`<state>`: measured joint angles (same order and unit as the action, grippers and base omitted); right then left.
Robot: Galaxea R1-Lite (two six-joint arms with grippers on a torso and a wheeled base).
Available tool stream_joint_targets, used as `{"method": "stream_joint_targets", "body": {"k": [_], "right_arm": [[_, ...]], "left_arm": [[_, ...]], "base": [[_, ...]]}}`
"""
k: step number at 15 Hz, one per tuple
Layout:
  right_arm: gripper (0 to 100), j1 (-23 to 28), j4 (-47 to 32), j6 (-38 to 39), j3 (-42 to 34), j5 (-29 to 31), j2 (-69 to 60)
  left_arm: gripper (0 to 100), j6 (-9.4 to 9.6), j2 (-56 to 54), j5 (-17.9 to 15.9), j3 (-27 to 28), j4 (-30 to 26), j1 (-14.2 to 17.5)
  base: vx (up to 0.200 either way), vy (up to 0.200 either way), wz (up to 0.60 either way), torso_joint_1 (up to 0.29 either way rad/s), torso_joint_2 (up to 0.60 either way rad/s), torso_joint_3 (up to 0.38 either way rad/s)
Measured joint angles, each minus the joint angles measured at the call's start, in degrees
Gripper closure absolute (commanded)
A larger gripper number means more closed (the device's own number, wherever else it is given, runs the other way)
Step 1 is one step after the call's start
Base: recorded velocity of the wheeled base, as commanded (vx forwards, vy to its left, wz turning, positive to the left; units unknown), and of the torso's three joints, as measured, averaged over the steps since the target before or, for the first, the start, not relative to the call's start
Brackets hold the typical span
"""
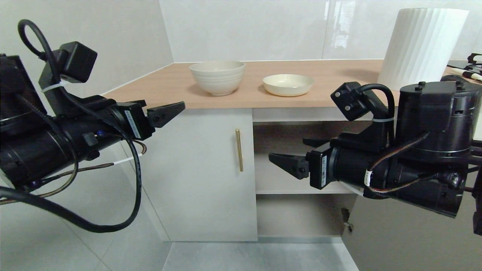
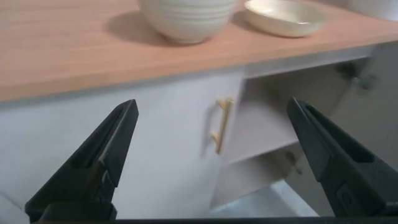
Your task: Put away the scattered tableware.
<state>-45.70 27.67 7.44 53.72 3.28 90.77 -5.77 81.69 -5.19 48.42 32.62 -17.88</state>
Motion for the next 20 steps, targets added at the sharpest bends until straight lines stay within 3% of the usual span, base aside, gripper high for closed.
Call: {"method": "stream_joint_targets", "body": {"k": [4, 7, 9, 20], "right_arm": [[0, -0.07, 0.02, 0.00, -0.11, 0.02, -0.23], [0, -1.48, 0.10, -0.05, -0.67, 0.51, -1.22], [0, -2.15, -0.04, -0.05, -1.02, 1.04, -1.63], [0, -2.08, -0.09, -0.07, -0.72, 1.06, -1.96]], "left_arm": [[0, 0.09, -1.26, -0.06, -0.05, 0.06, -0.06], [0, 2.79, -3.16, -0.02, -0.46, 0.09, -0.17], [0, 3.06, -3.94, 0.00, -0.71, -0.05, -0.17], [0, 2.93, -3.38, -0.22, -1.05, -0.09, -0.28]], "base": [[0.050, 0.000, 0.00, 0.001, 0.00, -0.001], [0.000, 0.000, 0.00, 0.000, 0.00, 0.000], [0.000, 0.000, 0.00, 0.000, 0.00, 0.000], [0.000, 0.000, 0.00, 0.078, -0.40, -0.322]]}}
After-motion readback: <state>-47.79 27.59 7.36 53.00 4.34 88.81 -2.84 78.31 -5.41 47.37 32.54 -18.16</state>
